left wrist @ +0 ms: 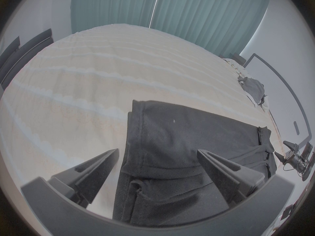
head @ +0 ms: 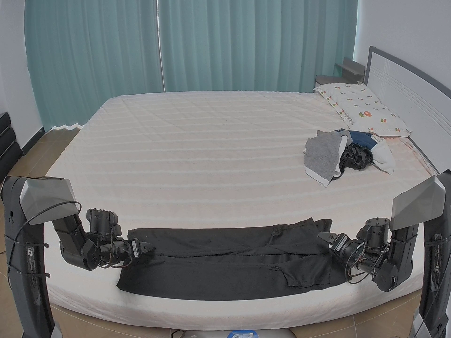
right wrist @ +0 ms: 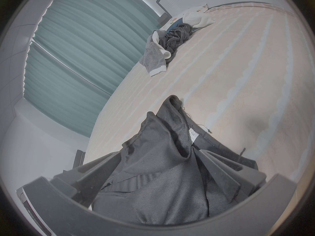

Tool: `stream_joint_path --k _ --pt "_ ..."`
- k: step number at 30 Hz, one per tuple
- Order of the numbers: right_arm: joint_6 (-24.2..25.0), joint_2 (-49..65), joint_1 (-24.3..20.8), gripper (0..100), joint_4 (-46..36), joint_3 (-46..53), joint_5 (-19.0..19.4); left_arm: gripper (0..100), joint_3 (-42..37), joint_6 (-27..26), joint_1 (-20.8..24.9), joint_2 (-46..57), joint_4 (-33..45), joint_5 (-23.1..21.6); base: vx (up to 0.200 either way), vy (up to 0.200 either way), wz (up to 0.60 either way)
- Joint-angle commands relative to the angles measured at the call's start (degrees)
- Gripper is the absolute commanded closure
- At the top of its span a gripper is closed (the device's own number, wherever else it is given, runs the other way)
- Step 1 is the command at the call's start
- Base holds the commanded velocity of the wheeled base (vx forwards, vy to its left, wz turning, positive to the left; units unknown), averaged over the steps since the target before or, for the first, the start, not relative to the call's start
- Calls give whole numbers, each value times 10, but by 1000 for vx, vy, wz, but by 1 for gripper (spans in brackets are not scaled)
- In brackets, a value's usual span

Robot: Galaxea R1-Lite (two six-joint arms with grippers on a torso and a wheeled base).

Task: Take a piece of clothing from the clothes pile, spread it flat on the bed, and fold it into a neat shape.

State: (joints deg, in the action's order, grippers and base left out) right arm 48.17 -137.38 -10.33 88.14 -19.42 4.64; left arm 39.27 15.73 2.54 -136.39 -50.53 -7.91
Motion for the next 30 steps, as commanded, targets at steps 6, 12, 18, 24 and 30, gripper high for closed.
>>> stream_joint_path --k 6,12,18,24,30 --pt "0 0 0 0 0 0 0 100 -31 -24 0 -18 -52 -7 0 0 0" --pt "0 2 1 0 0 0 0 100 -39 -25 -3 -14 -53 -7 0 0 0" --pt "1 5 5 0 0 0 0 100 -43 -23 -5 -7 -53 -7 0 0 0" --pt "1 8 8 0 1 0 0 100 -37 -18 -5 -5 -58 -5 0 0 0" --pt "1 8 8 0 1 0 0 100 -38 -15 -3 -5 -61 -4 0 0 0"
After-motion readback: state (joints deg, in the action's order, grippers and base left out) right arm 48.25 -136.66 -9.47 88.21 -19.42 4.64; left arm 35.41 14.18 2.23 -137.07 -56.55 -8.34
